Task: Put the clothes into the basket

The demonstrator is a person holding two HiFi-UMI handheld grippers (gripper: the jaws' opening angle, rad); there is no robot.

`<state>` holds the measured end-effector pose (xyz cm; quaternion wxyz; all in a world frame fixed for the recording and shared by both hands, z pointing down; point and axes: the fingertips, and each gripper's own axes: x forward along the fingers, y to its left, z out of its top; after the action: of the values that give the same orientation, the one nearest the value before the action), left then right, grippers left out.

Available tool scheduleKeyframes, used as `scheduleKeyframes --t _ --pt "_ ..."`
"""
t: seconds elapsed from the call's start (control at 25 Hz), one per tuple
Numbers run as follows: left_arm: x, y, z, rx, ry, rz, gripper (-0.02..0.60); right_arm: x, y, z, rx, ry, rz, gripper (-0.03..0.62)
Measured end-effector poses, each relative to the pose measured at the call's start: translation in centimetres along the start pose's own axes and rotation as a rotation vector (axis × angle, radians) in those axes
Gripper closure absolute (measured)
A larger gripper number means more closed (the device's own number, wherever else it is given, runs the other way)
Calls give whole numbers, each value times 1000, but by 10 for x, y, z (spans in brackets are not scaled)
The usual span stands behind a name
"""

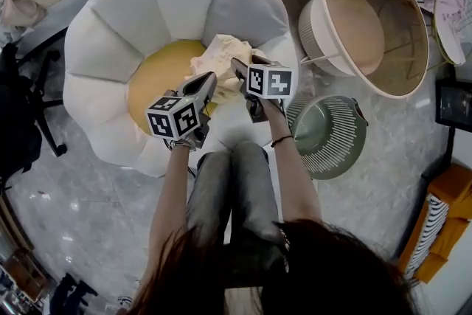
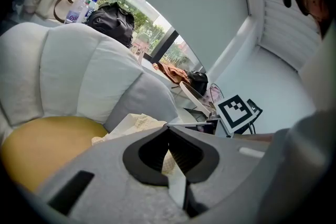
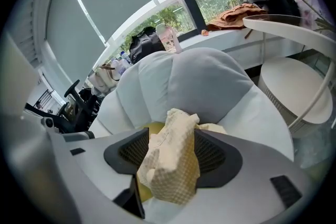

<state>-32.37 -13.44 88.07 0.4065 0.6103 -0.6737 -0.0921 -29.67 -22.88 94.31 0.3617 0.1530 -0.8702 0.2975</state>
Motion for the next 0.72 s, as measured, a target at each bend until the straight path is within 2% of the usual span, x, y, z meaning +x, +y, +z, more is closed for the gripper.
scheduleKeyframes --t 0.24,0.44,0.48,0.52,0.64,0.72 --pt "9 13 -14 -18 8 1 571 19 -13 -16 30 25 -25 365" --pt "11 22 -24 -21 7 6 571 36 -16 -34 34 105 -33 375" --pt "12 23 -27 -23 8 4 571 38 -18 -37 21 123 -48 419" --pt "12 24 -29 -26 11 0 571 39 -21 -40 2 136 -68 559" --pt "14 24 -34 -41 14 -11 571 42 -21 -44 -42 146 -89 580" --pt "13 23 -36 -45 10 -10 571 41 -17 -41 -24 121 -75 582"
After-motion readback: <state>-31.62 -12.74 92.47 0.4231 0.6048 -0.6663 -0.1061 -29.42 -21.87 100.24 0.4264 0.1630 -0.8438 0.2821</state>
